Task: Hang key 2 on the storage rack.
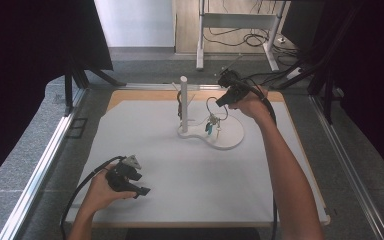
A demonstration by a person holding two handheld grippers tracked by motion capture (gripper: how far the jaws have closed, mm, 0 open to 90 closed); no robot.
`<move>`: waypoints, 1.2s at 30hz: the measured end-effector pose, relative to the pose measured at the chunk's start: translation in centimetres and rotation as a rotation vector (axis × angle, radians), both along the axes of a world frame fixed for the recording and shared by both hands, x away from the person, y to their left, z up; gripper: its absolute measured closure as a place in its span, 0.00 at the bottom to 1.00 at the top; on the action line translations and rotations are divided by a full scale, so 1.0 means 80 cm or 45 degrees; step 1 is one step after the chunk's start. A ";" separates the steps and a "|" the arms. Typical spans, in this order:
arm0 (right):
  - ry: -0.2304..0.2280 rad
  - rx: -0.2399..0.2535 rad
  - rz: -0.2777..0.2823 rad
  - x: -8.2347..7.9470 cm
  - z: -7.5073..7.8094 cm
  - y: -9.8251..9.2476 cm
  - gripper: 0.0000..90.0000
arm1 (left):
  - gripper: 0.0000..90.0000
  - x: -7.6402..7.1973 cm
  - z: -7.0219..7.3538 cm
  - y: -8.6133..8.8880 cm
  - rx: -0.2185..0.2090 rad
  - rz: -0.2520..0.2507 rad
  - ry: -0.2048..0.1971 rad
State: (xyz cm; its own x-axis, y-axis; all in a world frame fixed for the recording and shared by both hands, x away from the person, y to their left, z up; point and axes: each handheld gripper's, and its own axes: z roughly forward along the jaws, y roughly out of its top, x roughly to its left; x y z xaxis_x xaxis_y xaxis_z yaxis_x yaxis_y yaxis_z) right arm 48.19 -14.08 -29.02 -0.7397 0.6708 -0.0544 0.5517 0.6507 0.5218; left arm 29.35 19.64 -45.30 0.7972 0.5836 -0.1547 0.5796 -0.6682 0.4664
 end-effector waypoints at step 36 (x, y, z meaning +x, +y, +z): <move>0.001 -0.008 -0.006 0.039 0.001 0.047 0.97 | 0.39 -0.001 0.003 0.008 -0.034 0.008 -0.001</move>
State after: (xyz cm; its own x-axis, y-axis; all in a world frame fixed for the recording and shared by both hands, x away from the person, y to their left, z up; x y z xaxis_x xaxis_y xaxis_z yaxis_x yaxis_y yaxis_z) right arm 51.30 -10.35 -28.98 -0.7364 0.6741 -0.0579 0.5555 0.6512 0.5170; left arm 29.25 20.32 -45.04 0.7936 0.5844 -0.1694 0.5835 -0.6520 0.4842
